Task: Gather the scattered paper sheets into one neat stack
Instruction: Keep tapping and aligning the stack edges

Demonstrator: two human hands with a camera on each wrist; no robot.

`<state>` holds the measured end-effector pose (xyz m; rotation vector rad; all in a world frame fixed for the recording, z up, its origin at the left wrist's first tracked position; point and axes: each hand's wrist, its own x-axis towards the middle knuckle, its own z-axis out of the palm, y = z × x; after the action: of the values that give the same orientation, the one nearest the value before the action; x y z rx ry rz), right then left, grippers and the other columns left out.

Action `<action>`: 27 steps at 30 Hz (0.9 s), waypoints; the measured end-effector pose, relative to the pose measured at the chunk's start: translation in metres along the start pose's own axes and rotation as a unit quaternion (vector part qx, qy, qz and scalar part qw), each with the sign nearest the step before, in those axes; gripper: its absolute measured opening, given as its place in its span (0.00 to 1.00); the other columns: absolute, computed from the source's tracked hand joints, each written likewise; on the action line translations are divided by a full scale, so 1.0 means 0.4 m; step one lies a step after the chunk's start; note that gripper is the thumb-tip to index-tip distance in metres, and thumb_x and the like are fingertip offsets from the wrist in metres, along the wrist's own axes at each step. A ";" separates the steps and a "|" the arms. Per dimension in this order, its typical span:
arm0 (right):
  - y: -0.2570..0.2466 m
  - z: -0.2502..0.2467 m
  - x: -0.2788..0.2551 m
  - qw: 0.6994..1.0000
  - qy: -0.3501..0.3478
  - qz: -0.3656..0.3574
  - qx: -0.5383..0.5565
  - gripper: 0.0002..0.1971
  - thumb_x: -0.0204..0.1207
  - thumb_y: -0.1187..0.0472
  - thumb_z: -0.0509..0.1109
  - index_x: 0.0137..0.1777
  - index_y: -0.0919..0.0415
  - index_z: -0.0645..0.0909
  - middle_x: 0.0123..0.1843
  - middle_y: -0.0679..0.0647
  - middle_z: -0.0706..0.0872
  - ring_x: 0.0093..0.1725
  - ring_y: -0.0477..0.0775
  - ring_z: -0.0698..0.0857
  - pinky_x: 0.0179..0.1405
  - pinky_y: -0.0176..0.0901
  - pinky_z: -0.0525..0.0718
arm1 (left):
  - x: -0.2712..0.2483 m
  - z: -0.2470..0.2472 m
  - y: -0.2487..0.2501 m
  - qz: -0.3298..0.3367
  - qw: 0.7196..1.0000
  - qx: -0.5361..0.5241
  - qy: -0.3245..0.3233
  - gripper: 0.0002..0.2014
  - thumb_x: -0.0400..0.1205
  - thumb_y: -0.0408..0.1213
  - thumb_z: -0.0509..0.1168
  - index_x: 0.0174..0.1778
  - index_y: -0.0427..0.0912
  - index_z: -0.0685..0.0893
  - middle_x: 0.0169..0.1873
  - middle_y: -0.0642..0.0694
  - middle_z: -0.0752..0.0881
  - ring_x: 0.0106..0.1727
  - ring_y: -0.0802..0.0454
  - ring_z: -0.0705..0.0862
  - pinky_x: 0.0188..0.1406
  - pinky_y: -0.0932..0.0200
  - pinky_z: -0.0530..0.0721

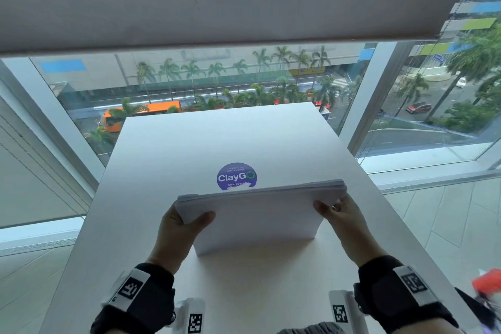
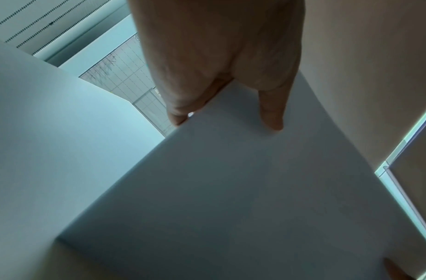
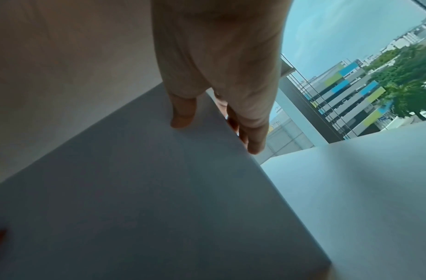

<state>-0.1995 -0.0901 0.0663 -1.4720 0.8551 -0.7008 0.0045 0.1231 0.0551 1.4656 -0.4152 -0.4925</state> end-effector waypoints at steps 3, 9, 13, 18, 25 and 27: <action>0.000 0.009 0.003 1.000 0.021 0.003 -0.018 0.13 0.76 0.74 0.65 0.41 0.54 0.82 0.40 0.52 0.87 0.41 0.50 0.84 0.41 0.34 0.80 | 0.002 0.009 0.001 -0.009 1.000 0.013 0.009 0.08 0.74 0.21 0.70 0.39 0.39 0.86 0.25 0.58 0.90 0.30 0.61 0.86 0.30 0.73 0.83; -0.014 0.007 0.000 0.999 0.029 -0.038 0.000 0.14 0.76 0.73 0.66 0.38 0.52 0.84 0.29 0.37 0.89 0.30 0.33 0.83 0.32 0.23 0.79 | -0.006 0.010 0.035 0.051 0.998 -0.011 0.022 0.08 0.71 0.26 0.73 0.36 0.44 0.85 0.24 0.60 0.88 0.27 0.67 0.82 0.28 0.75 0.80; -0.031 0.000 -0.003 0.996 0.035 -0.077 -0.015 0.10 0.70 0.72 0.73 0.45 0.56 0.82 0.25 0.40 0.83 0.28 0.37 0.78 0.33 0.25 0.76 | -0.008 -0.001 0.046 0.070 0.997 -0.024 0.021 0.09 0.61 0.32 0.72 0.34 0.46 0.81 0.24 0.61 0.85 0.27 0.67 0.80 0.29 0.76 0.78; -0.045 0.002 0.004 0.987 0.049 -0.111 -0.103 0.16 0.68 0.72 0.74 0.44 0.47 0.81 0.22 0.47 0.72 0.23 0.39 0.71 0.24 0.23 0.67 | -0.004 -0.008 0.027 0.055 0.998 -0.033 -0.004 0.09 0.59 0.34 0.75 0.31 0.50 0.83 0.25 0.59 0.86 0.29 0.65 0.81 0.32 0.74 0.80; -0.069 0.014 0.003 0.987 0.080 -0.127 -0.051 0.21 0.71 0.74 0.70 0.28 0.45 0.78 0.24 0.37 0.80 0.26 0.36 0.74 0.26 0.24 0.69 | -0.006 0.008 0.057 0.123 0.992 0.014 0.038 0.13 0.69 0.26 0.74 0.29 0.41 0.76 0.21 0.58 0.82 0.25 0.66 0.76 0.26 0.76 0.73; -0.084 0.015 0.005 0.984 0.083 -0.139 -0.070 0.19 0.71 0.73 0.71 0.29 0.46 0.77 0.25 0.37 0.81 0.27 0.37 0.76 0.26 0.23 0.69 | -0.001 0.001 0.062 0.135 0.989 0.033 0.054 0.12 0.69 0.26 0.74 0.30 0.42 0.77 0.22 0.60 0.83 0.26 0.67 0.77 0.27 0.76 0.74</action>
<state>-0.1901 -0.0888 0.0991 -1.6965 0.8469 -0.9999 0.0055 0.1237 0.0799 1.4657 -0.5387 -0.1845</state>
